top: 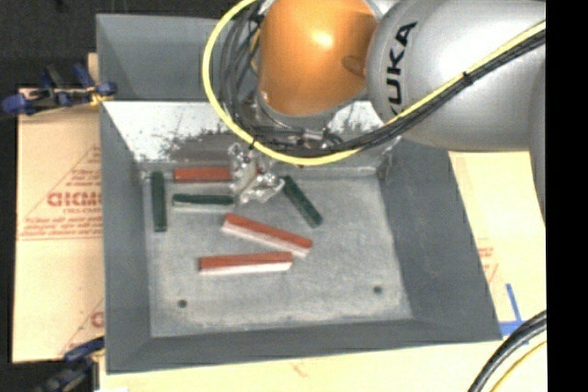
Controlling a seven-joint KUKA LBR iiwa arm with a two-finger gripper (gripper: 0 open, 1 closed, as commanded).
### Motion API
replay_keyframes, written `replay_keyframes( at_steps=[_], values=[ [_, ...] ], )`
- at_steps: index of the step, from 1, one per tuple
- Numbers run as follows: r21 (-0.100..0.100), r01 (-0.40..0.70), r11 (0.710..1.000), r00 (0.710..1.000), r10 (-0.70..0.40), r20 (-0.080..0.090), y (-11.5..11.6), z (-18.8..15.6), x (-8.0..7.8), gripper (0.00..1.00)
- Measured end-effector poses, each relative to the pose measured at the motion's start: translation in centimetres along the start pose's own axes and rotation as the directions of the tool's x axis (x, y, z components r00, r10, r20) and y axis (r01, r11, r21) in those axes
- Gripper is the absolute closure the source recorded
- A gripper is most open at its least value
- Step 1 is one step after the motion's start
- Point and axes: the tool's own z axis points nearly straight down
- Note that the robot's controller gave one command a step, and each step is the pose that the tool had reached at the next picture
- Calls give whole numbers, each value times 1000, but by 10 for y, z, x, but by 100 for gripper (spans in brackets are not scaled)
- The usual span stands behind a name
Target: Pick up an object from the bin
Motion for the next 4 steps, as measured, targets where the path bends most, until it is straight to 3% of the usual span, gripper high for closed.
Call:
replay_keyframes(
  at_steps=[1, 2, 3, 4],
  values=[
    [1, -146, 989, 989, 146, 1, 3, 8, 8, 100],
    [0, 135, 991, 991, -135, -1, 8, 34, 1, 100],
    [-2, 292, 956, 956, -292, -2, 7, 46, 0, 100],
    [-3, 220, 975, 975, -220, -1, 13, 49, -2, 100]
  ],
)
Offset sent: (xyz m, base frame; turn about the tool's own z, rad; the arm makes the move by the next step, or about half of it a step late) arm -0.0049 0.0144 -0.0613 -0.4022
